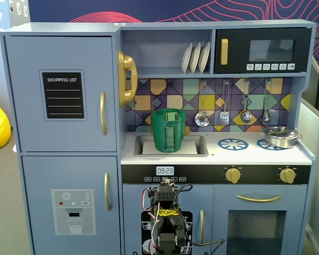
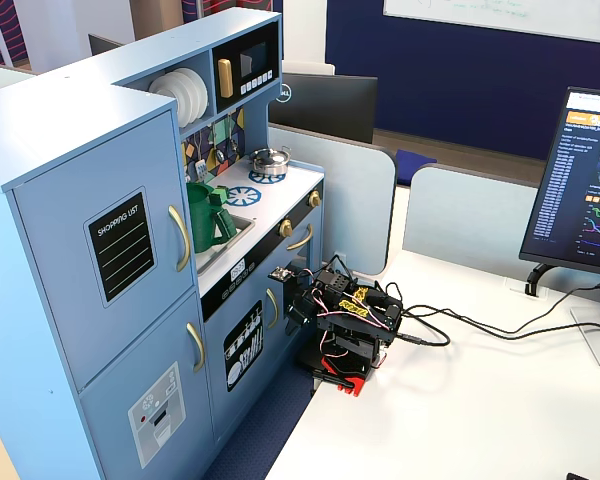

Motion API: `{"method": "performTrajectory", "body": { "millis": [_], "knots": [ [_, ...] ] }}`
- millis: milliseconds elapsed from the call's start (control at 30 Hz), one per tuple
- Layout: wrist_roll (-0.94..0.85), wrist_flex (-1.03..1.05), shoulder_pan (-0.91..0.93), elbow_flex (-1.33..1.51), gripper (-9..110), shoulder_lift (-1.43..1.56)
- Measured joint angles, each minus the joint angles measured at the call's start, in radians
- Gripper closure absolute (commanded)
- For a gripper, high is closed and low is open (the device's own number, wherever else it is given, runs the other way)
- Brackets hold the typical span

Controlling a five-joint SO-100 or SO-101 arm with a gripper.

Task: Take off the lid from the green recipient and place it on the counter

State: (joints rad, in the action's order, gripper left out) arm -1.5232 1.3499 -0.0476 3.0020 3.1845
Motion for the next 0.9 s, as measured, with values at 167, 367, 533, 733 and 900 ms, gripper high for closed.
{"method": "performTrajectory", "body": {
  "millis": [167,367,533,733,900],
  "knots": [
    [-0.012,0.000,0.000,0.000,99,0.000],
    [-0.012,0.000,-0.011,0.000,101,0.000],
    [-0.012,0.000,-0.015,0.000,101,0.000],
    [-0.071,-0.021,0.049,0.000,101,-0.002],
    [-0.149,-0.273,0.137,-0.115,101,-0.069]
  ]
}}
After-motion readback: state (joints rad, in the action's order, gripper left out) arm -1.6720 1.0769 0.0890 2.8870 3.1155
